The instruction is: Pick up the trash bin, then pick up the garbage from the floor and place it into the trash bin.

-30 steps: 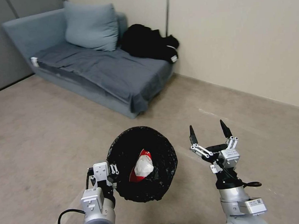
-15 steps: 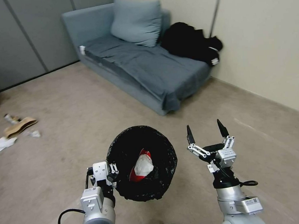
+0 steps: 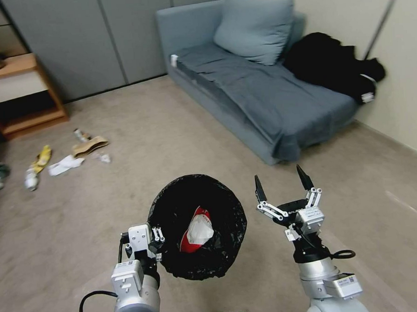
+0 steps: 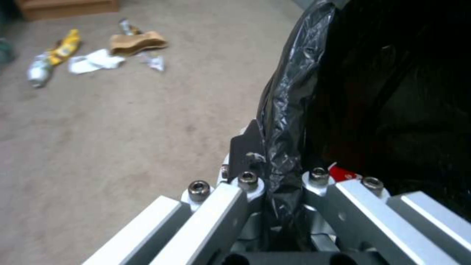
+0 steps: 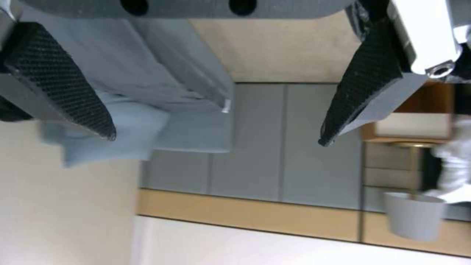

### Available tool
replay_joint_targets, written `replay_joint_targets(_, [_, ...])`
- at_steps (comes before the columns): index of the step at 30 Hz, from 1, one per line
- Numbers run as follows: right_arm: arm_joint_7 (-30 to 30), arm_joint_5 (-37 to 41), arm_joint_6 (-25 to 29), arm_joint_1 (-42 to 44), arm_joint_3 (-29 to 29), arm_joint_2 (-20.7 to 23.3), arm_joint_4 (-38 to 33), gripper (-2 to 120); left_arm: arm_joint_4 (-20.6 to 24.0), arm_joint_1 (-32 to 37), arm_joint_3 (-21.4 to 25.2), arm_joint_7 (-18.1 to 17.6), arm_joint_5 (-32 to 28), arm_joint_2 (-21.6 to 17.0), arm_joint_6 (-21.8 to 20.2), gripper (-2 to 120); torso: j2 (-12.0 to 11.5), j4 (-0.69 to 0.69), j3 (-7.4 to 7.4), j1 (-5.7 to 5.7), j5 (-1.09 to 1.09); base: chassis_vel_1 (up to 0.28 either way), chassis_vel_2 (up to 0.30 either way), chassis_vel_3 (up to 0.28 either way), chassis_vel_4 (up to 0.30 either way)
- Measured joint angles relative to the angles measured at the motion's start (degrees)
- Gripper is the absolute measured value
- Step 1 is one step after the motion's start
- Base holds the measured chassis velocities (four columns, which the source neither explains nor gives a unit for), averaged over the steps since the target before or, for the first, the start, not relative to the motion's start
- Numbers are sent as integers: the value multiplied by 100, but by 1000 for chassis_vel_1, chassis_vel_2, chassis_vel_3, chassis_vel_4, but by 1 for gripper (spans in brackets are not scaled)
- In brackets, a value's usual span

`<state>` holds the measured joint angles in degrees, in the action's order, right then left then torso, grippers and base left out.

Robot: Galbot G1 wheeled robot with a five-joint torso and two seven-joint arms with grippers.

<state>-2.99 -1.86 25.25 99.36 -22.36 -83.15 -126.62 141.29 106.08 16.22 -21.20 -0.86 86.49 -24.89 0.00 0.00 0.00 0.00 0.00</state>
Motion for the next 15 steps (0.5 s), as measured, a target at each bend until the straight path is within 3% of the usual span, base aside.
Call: replay_joint_targets(15, [-31, -37, -4, 26, 4, 12, -22, 100, 31, 4, 1, 6, 7, -22, 17, 1, 0, 0, 0, 0, 0, 128, 122, 118, 122])
